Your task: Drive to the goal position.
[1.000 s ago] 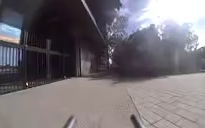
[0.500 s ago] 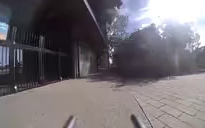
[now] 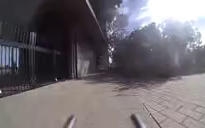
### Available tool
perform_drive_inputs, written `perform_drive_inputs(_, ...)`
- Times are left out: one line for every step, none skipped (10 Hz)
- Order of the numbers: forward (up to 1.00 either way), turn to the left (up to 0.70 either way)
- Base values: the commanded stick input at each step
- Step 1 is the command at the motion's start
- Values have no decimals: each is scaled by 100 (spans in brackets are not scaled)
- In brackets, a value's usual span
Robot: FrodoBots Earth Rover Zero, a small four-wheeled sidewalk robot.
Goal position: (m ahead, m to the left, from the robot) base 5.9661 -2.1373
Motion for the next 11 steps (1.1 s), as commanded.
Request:
perform_drive_inputs(100, 0)
perform_drive_inputs(100, 0)
perform_drive_inputs(100, 0)
perform_drive_inputs(100, 0)
perform_drive_inputs(100, 0)
perform_drive_inputs(100, 0)
perform_drive_inputs(100, 0)
perform_drive_inputs(100, 0)
perform_drive_inputs(100, 0)
perform_drive_inputs(100, 0)
perform_drive_inputs(100, 0)
